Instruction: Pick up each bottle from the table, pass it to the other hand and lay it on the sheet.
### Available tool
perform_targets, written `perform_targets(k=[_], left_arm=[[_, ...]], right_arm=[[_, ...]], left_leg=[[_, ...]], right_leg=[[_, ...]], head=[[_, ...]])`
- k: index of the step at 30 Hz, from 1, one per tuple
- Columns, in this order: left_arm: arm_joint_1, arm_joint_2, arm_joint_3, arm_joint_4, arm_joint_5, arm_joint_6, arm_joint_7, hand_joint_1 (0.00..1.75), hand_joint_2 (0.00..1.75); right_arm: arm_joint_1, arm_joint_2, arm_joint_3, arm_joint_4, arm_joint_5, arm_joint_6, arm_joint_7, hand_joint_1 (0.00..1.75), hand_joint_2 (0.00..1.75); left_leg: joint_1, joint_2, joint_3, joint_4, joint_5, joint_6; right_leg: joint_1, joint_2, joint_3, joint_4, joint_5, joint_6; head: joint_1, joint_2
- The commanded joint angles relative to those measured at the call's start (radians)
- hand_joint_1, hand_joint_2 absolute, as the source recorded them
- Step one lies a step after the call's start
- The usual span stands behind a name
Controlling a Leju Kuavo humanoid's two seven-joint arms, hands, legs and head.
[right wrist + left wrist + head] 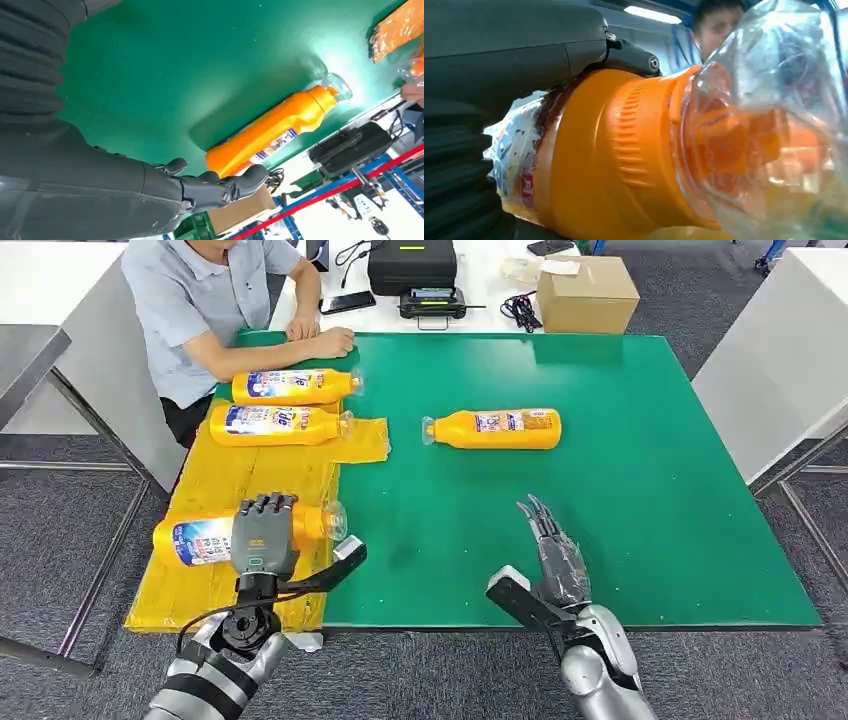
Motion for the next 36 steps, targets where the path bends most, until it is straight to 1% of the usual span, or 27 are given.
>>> perform_targets(k=[1,2,3,6,7,8,9,10,11,12,13,18,19,21,22,24,29,30,33,34,36], left_arm=[[-0.151,-0.062,0.109,0.359,0.036,-0.06,-0.123,1.75,1.75],[-0.164,-0.074,0.129,0.4,0.049,-0.03,-0.161,1.75,1.75],[-0.169,-0.079,0.135,0.418,0.044,-0.006,-0.181,1.75,1.75],[-0.154,-0.091,0.136,0.402,0.048,0.04,-0.22,1.75,1.75],[-0.152,-0.094,0.137,0.401,0.049,0.041,-0.221,1.62,1.75],[-0.153,-0.1,0.14,0.405,0.055,0.023,-0.231,0.99,1.75],[-0.153,-0.106,0.145,0.407,0.081,0.016,-0.265,0.21,1.75],[-0.155,-0.108,0.148,0.414,0.096,0.004,-0.281,0.09,1.75],[-0.155,-0.112,0.15,0.418,0.134,0.0,-0.327,0.1,1.75],[-0.155,-0.116,0.153,0.423,0.154,-0.004,-0.337,0.03,1.75],[-0.155,-0.113,0.14,0.426,0.149,-0.007,-0.344,0.02,1.75],[-0.156,-0.115,0.133,0.445,0.164,-0.027,-0.351,0.0,1.75],[-0.158,-0.116,0.133,0.45,0.17,-0.036,-0.351,0.0,1.75],[-0.161,-0.115,0.132,0.457,0.172,-0.048,-0.35,0.0,1.75],[-0.165,-0.118,0.137,0.46,0.187,-0.062,-0.353,0.0,1.75],[-0.169,-0.116,0.132,0.469,0.194,-0.083,-0.355,0.0,1.75],[-0.174,-0.111,0.123,0.48,0.19,-0.092,-0.34,0.0,1.75],[-0.174,-0.109,0.119,0.482,0.189,-0.088,-0.333,0.0,1.75],[-0.17,-0.111,0.114,0.478,0.192,-0.07,-0.333,0.0,1.75],[-0.167,-0.111,0.11,0.474,0.19,-0.063,-0.334,0.0,1.75],[-0.16,-0.11,0.1,0.458,0.182,-0.044,-0.327,0.0,1.75]], right_arm=[[-0.009,0.028,-0.079,0.025,-0.035,0.044,-0.022,0.0,1.75],[-0.015,0.032,-0.079,0.031,-0.033,0.047,-0.025,0.0,1.75],[-0.018,0.035,-0.077,0.035,-0.032,0.05,-0.026,0.0,1.75],[-0.019,0.035,-0.064,0.033,-0.026,0.049,-0.03,0.0,1.75],[-0.019,0.035,-0.063,0.033,-0.026,0.05,-0.03,0.0,1.75],[-0.02,0.036,-0.06,0.034,-0.027,0.051,-0.03,0.0,1.75],[-0.024,0.036,-0.056,0.038,-0.028,0.052,-0.03,0.0,1.75],[-0.025,0.036,-0.055,0.04,-0.028,0.052,-0.03,0.0,1.75],[-0.028,0.035,-0.054,0.044,-0.029,0.051,-0.03,0.0,1.75],[-0.03,0.034,-0.054,0.045,-0.031,0.051,-0.03,0.0,1.75],[-0.03,0.033,-0.053,0.046,-0.032,0.052,-0.031,0.0,1.75],[-0.041,0.035,-0.048,0.052,-0.032,0.055,-0.031,0.0,1.75],[-0.044,0.035,-0.048,0.055,-0.033,0.055,-0.031,0.0,1.75],[-0.05,0.036,-0.052,0.061,-0.037,0.055,-0.03,0.0,1.75],[-0.052,0.039,-0.058,0.067,-0.044,0.053,-0.031,0.0,1.75],[-0.055,0.038,-0.061,0.071,-0.045,0.053,-0.031,0.0,1.75],[-0.061,0.038,-0.065,0.076,-0.048,0.055,-0.031,0.0,1.75],[-0.063,0.037,-0.066,0.078,-0.048,0.055,-0.032,0.0,1.75],[-0.063,0.037,-0.069,0.079,-0.048,0.057,-0.032,0.0,1.75],[-0.062,0.037,-0.069,0.079,-0.047,0.056,-0.032,0.0,1.75],[-0.059,0.038,-0.068,0.078,-0.04,0.048,-0.033,0.0,1.75]], left_leg=[[0.001,-0.001,0.004,0.0,0.0,-0.002],[0.001,-0.001,0.002,0.0,0.0,-0.001],[0.001,0.0,0.004,0.0,-0.001,-0.002],[0.0,0.0,0.002,0.0,0.0,-0.001],[0.001,0.001,0.004,0.0,-0.002,-0.002],[0.001,0.0,0.003,0.0,-0.001,-0.002],[0.001,0.0,0.003,0.0,-0.001,-0.001],[0.001,0.0,0.005,0.0,-0.002,-0.002],[0.001,0.0,0.004,0.0,-0.001,-0.002],[0.0,0.0,0.002,0.0,-0.001,-0.001],[0.001,0.001,0.004,0.0,-0.002,-0.002],[0.0,0.001,0.003,0.0,-0.001,-0.001],[0.001,0.002,0.005,0.0,-0.002,-0.002],[0.0,0.001,0.003,-0.001,-0.001,-0.001],[0.001,0.002,0.006,0.0,-0.001,-0.002],[0.0,0.001,0.003,-0.001,0.0,-0.001],[0.001,0.002,0.007,-0.001,-0.001,-0.002],[0.0,0.001,0.006,-0.001,-0.001,-0.001],[0.001,0.003,0.009,-0.001,-0.002,-0.002],[0.0,0.002,0.007,-0.001,-0.001,-0.001],[0.001,0.003,0.01,-0.001,-0.002,-0.003]], right_leg=[[0.001,-0.002,0.004,-0.001,-0.001,-0.002],[0.001,-0.001,0.003,0.0,0.0,-0.002],[0.002,-0.001,0.005,0.0,-0.001,-0.003],[0.001,0.0,0.002,0.0,0.0,-0.001],[0.002,0.0,0.005,0.0,-0.001,-0.003],[0.001,0.0,0.004,0.0,-0.001,-0.002],[0.001,0.0,0.003,0.0,-0.001,-0.002],[0.001,0.0,0.006,0.0,-0.002,-0.003],[0.001,0.0,0.004,0.0,-0.001,-0.002],[0.001,0.0,0.002,0.0,0.0,-0.001],[0.001,0.001,0.004,0.0,-0.001,-0.002],[0.001,0.001,0.003,0.0,0.0,-0.002],[0.001,0.002,0.005,0.0,-0.001,-0.003],[0.001,0.001,0.004,-0.001,0.0,-0.002],[0.001,0.001,0.006,-0.001,-0.001,-0.003],[0.0,0.001,0.004,-0.001,0.0,-0.001],[0.001,0.002,0.007,-0.001,0.0,-0.002],[0.0,0.001,0.007,-0.001,0.0,-0.002],[0.001,0.002,0.01,-0.001,-0.001,-0.003],[0.0,0.002,0.007,-0.001,0.0,-0.002],[0.001,0.002,0.01,-0.001,-0.001,-0.003]], head=[[0.0,0.0],[0.0,0.0],[0.0,0.0],[0.0,0.0],[0.0,0.0],[0.0,0.0],[0.0,0.0],[0.0,0.0],[0.0,0.0],[0.0,0.0],[0.0,0.0],[0.0,0.0],[0.0,0.0],[0.0,0.0],[0.0,0.0],[0.0,0.0],[0.0,0.0],[0.0,0.0],[0.0,0.0],[0.0,0.0],[0.0,0.0]])
